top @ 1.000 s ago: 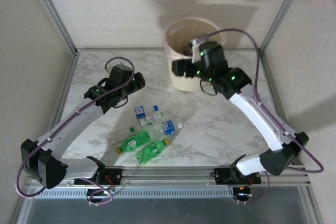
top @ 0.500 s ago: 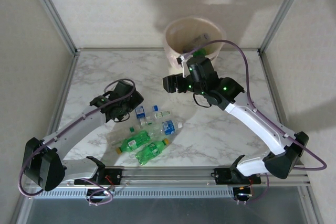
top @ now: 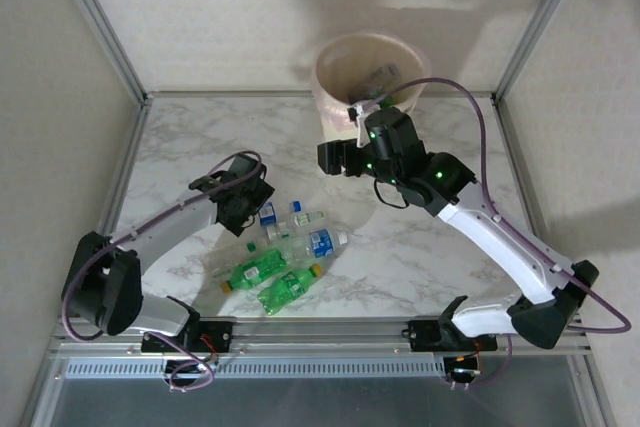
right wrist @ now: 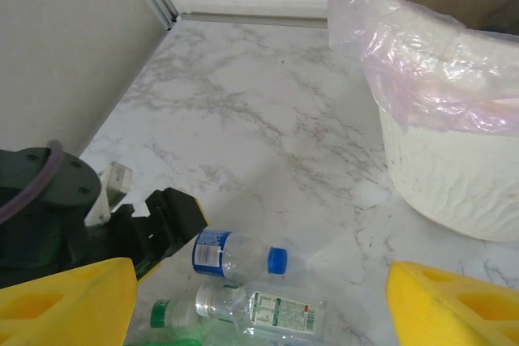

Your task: Put the plastic bottles in the bin

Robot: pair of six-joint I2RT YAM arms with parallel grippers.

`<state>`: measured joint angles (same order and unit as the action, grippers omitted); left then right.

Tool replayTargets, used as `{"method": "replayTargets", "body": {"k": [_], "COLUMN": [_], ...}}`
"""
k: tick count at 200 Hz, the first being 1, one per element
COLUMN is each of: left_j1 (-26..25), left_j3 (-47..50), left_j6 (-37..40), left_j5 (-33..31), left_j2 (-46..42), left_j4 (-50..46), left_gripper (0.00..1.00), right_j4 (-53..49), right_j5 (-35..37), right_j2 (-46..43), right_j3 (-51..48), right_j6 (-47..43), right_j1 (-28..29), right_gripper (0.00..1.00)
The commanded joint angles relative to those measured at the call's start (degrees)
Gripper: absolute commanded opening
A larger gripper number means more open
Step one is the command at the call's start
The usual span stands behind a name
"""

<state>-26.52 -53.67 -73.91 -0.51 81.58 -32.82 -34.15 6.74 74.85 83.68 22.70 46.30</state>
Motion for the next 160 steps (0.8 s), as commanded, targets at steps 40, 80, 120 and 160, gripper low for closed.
{"method": "replayTargets", "body": {"k": [40,80,120,160], "left_j1": [0.2,0.4,0.7,0.9], "left_j3": [-1.7,-3.9,-8.1,-11.5], "left_j6": [-4.2,-4.0,-2.6,-2.4], "left_j5": [2.8,2.5,2.0,1.9], "left_j2": [5.7,10.6,16.2,20.8], "left_j4": [4.0,6.0,6.3,7.3], "left_gripper": [0.92,0.93,0.94,0.93], "right_j4": [0.3,-0.7,-1.7,-2.0], "right_j5": [4.3,5.4,6.0,6.2], "right_j2": [-3.4,-4.1,-4.3,-4.6], "right_j3": [-1.4,-1.7,-1.8,-2.1], "right_j6": [2.5,3.3,3.7,4.2], "right_j1": [0.6,0.7,0.7,0.8], "right_gripper": [0.80,0.80,0.81,0.82]}}
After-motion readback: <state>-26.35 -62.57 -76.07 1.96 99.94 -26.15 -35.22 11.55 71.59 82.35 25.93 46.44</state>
